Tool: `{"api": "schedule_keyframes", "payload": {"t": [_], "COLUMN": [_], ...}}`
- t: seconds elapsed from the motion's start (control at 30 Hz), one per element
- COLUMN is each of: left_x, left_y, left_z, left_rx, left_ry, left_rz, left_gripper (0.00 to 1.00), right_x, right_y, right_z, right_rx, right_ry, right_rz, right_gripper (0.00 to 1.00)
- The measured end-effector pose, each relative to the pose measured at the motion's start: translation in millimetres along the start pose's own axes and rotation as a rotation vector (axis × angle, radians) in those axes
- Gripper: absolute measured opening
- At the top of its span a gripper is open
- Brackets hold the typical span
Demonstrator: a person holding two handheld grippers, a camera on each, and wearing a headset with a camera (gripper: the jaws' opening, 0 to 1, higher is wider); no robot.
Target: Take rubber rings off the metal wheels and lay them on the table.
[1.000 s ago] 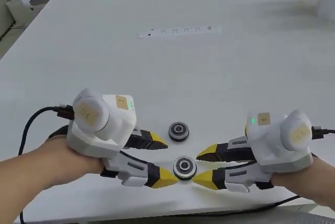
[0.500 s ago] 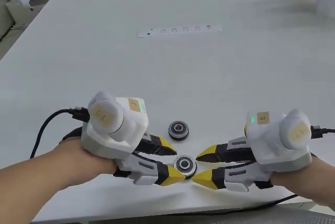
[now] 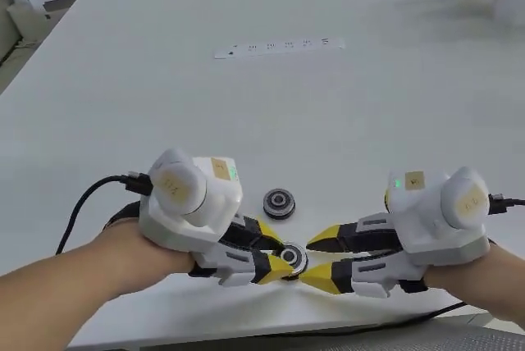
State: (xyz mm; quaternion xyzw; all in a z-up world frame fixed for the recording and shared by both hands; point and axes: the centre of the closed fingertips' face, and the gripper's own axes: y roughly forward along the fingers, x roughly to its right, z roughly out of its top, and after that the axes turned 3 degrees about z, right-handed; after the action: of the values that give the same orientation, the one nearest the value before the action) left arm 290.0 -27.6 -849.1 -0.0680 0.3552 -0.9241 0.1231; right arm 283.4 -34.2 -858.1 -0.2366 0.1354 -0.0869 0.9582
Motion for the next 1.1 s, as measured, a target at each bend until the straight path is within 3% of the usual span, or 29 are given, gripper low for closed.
{"api": "schedule_keyframes", "payload": {"t": [0.27,1.1], "left_x": [1.2,-0.4], "left_y": [2.0,2.1], "left_z": [0.1,0.9], "left_rx": [-0.001,0.019], "left_ry": [0.081,0.065], "left_rz": [0.035,0.059], "left_gripper": [0.14,0.13], "right_x": [0.5,1.1], "right_y": [2.7,8.0], "right_z": [-0.3,-1.3], "right_rx": [0.004,0.014], "right_ry": [0.001,0.006], "right_rz": [-0.004,-0.02], "right_gripper": [0.25,0.22]}}
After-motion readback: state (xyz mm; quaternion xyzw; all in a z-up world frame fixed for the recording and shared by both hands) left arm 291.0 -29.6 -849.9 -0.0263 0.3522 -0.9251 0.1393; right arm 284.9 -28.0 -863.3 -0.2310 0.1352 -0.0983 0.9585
